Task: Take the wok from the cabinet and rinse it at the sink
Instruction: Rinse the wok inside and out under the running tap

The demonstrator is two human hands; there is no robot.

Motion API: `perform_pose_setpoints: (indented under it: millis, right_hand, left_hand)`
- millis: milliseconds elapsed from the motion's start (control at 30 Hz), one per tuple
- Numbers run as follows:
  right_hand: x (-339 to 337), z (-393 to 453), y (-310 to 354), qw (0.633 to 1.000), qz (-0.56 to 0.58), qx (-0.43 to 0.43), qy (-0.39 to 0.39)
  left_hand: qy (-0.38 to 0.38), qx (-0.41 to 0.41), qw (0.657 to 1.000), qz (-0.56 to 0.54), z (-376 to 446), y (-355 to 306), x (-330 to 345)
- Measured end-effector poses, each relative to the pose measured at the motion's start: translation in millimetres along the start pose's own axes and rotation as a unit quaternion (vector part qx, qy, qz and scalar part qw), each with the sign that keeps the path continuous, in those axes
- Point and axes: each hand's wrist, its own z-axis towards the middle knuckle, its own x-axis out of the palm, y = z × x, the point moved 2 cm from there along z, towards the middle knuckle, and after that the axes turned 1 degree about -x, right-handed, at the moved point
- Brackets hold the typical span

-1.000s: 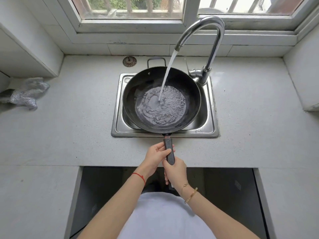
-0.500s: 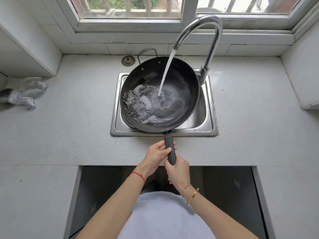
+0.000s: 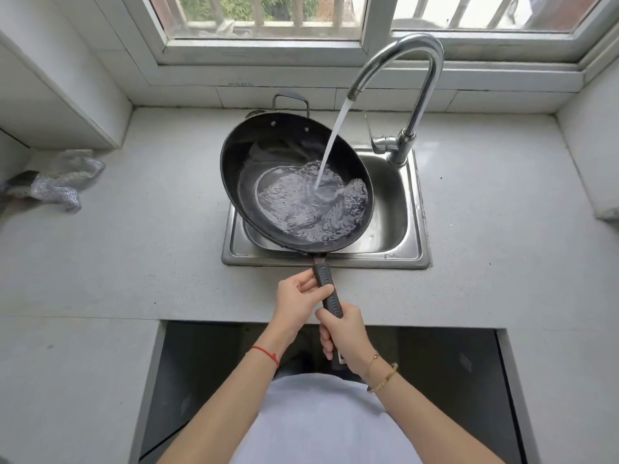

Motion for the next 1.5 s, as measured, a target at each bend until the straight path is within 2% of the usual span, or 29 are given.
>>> perform_pose_setpoints:
  millis: [267,533,767,833,967,1067,1133,1200,1300,1367,1500]
  right_hand:
    - [-9,-1,19,0.989,0.125,0.047,0.060]
    - [-28,3,23,0.985,0.125,0.054,0.107]
    - [-26,4,17,0.978,0.146,0.063,0.135]
    - [-29,4,16,0.976,0.154,0.068,0.141]
    - [-33,5,14,0.978,0.142,0.072,0.136]
    - [-39,4,16,0.985,0.098,0.072,0.121]
    - [-40,3,17,0.994,-0.004,0.073,0.084]
    - [-37,3,18,0.991,-0.112,0.070,-0.006]
    - [-28,0,18,0.964,-0.222,-0.011,-0.146]
    - [-25,-2,15,0.959,-0.221,-0.047,-0.168]
    - [-21,0,8,0.968,-0.181,-0.054,-0.163]
  left_hand:
    - [0.013,0.022,1.000,-0.006,3,-12,10]
    - [0.015,0.002,0.996,-0.085,4,-10,14]
    - [0.142,-0.092,0.962,-0.213,8,-5,19]
    - [0.141,-0.102,0.956,-0.235,11,-3,21]
    - [0.118,-0.095,0.967,-0.205,14,-3,24]
    - [0.105,-0.093,0.974,-0.179,14,-4,26]
    - [0.095,-0.092,0.977,-0.165,14,-2,27]
    - [0.085,-0.091,0.980,-0.158,13,-2,30]
    - [0.082,-0.078,0.983,-0.144,11,-4,32]
    - [0.081,-0.068,0.985,-0.140,10,-6,31]
    - [0.073,-0.059,0.987,-0.131,9,-6,28]
